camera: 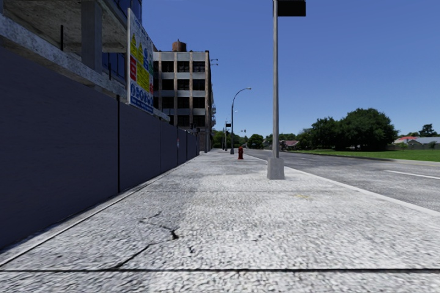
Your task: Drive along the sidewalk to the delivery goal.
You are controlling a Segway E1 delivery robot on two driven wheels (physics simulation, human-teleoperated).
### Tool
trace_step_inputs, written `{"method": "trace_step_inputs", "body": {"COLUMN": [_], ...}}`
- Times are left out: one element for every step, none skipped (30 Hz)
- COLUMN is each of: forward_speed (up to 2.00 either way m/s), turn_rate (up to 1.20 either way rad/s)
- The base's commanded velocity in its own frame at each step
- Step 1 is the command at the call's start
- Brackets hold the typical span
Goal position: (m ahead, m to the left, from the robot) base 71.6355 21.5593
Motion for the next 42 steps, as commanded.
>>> {"method": "trace_step_inputs", "body": {"forward_speed": [2.0,2.0,2.0,2.0,2.0,2.0,2.0,2.0,2.0,2.0,2.0,2.0,2.0,2.0,2.0,2.0,2.0,2.0,2.0,2.0,2.0,2.0,2.0,2.0,2.0,2.0,2.0,2.0,2.0,2.0,2.0,2.0,2.0,2.0,2.0,2.0,2.0,2.0,2.0,2.0,2.0,2.0], "turn_rate": [0.0,0.0,0.0,0.0,0.0,0.0,0.0,0.0,0.0,0.0,0.0,0.0,0.0,0.0,0.0,0.0,0.0,0.0,0.0,0.0,0.0,0.0,0.0,0.0,0.0,0.0,0.0,0.0,0.0,0.0,0.0,0.0,0.0,0.0,0.0,0.0,0.0,0.0,0.0,0.0,0.0,0.0]}}
